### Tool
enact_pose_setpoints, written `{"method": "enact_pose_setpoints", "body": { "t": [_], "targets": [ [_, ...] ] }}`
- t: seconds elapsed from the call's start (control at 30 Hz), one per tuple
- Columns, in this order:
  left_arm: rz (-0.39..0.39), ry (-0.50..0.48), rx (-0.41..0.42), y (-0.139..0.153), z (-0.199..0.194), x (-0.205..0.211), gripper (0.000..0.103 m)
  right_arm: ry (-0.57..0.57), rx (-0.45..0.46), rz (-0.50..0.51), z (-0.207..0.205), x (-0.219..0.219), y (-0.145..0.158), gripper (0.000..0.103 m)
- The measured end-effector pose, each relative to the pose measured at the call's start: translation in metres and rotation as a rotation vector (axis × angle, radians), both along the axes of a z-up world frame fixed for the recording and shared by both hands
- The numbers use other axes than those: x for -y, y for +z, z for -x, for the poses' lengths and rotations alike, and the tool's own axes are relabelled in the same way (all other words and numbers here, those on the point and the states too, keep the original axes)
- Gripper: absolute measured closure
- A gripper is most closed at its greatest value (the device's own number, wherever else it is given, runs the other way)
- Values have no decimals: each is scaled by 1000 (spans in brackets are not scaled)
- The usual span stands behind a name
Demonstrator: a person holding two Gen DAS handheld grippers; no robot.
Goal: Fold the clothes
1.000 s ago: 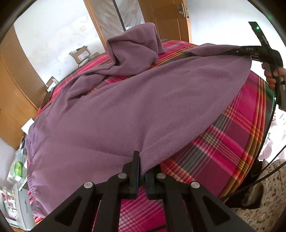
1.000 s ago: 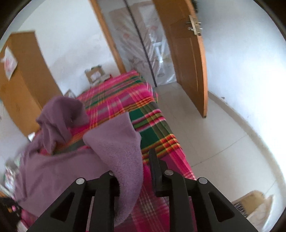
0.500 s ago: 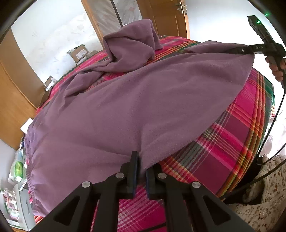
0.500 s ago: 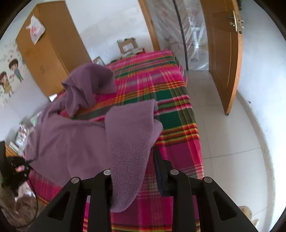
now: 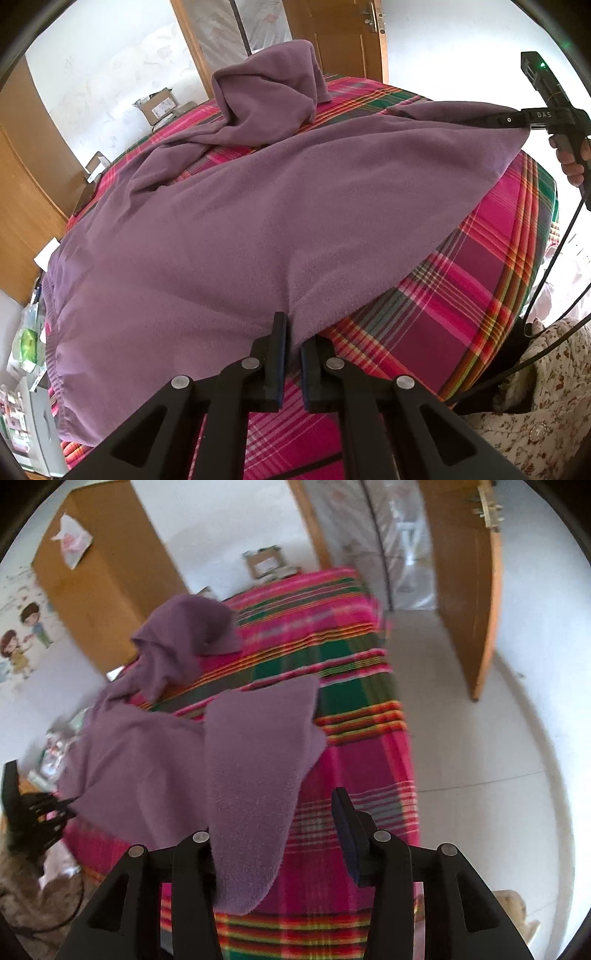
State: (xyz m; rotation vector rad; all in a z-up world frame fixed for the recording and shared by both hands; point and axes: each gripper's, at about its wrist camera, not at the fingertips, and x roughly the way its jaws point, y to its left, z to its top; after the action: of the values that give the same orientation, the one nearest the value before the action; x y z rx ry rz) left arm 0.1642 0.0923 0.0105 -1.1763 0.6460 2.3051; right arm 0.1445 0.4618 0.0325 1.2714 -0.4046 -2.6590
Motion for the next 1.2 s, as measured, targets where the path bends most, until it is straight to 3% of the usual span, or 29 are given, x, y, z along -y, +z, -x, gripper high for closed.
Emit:
{"method": "enact_pose_setpoints", "body": {
  "t": [0.1, 0.3, 0.67, 0.9, 1.1, 1.2],
  "targets": [
    [-6, 0, 3, 0, 0, 1, 97, 57, -19, 152, -2, -1, -4, 57],
    [-11, 6, 3, 0, 1, 0, 97, 7, -38, 301, 0, -16, -5, 56],
    [-29, 14, 11, 1, 4, -2, 97, -36, 98, 529, 74, -49, -27, 56],
    [-35, 18, 20, 0, 9, -4, 97, -26, 129, 461, 99, -39, -27, 56],
    [-39, 18, 23, 0, 12, -7, 97, -12, 140, 358, 104, -31, -29, 90],
    [-38, 19, 23, 0, 13, -8, 97, -23, 100, 339, 102, -32, -25, 97]
  ]
}}
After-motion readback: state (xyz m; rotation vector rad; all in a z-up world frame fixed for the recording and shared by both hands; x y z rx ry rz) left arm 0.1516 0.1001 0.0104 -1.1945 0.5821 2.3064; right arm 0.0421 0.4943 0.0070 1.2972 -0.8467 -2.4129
